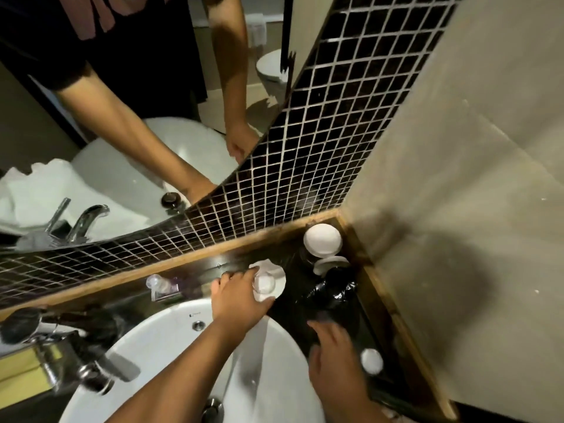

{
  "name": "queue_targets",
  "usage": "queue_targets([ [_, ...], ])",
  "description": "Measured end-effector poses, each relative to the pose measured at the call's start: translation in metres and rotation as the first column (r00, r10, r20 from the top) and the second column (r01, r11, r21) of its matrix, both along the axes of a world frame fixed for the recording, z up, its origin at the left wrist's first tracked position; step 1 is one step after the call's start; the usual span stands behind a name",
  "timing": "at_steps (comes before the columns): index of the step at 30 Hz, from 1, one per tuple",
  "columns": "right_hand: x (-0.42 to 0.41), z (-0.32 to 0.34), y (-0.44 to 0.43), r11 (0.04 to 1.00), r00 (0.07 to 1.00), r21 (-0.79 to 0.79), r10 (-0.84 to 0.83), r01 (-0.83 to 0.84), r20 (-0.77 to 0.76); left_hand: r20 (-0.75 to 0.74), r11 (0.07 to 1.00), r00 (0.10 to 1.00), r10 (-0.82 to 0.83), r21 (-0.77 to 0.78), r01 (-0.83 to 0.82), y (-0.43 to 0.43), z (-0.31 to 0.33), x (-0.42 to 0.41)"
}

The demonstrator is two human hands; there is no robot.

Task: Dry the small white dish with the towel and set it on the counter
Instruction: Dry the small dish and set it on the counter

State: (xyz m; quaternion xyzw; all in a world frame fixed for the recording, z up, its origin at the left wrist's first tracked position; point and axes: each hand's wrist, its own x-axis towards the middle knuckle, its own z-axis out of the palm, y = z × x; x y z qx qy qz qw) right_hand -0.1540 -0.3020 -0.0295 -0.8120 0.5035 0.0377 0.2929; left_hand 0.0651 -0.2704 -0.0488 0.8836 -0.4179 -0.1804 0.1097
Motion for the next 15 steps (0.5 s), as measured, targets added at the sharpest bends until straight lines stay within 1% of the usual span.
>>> queue_targets([
  [3,-0.037,-0.003,-0.005,0.999,0.970,-0.043,0.020,-0.031,-0.244,0.075,0.998,0.997,-0.032,0.065,0.027,-0.009,0.003,-0.001],
  [6,-0.059,-0.007,-0.006,0.997,0.924,0.028,0.073,-0.067,-0.375,0.082,0.991,0.996,-0.048,0.130,0.037,-0.013,-0.001,-0.002],
  [8,-0.067,-0.010,-0.007,0.994,0.891,0.024,0.107,-0.108,-0.441,0.098,0.987,0.993,-0.058,0.156,0.042,-0.014,-0.002,-0.004],
  [11,-0.074,-0.012,-0.007,0.995,0.860,0.015,0.089,-0.094,-0.503,0.127,0.982,0.990,-0.068,0.182,0.044,-0.015,0.000,-0.007],
  [13,-0.075,-0.014,-0.005,0.998,0.875,0.007,0.060,-0.065,-0.480,0.134,0.979,0.988,-0.072,0.199,0.044,-0.016,0.001,-0.009],
  [15,-0.075,-0.015,-0.003,0.998,0.902,-0.023,0.046,-0.061,-0.428,0.109,0.980,0.993,-0.055,0.197,0.032,-0.017,0.001,-0.012],
])
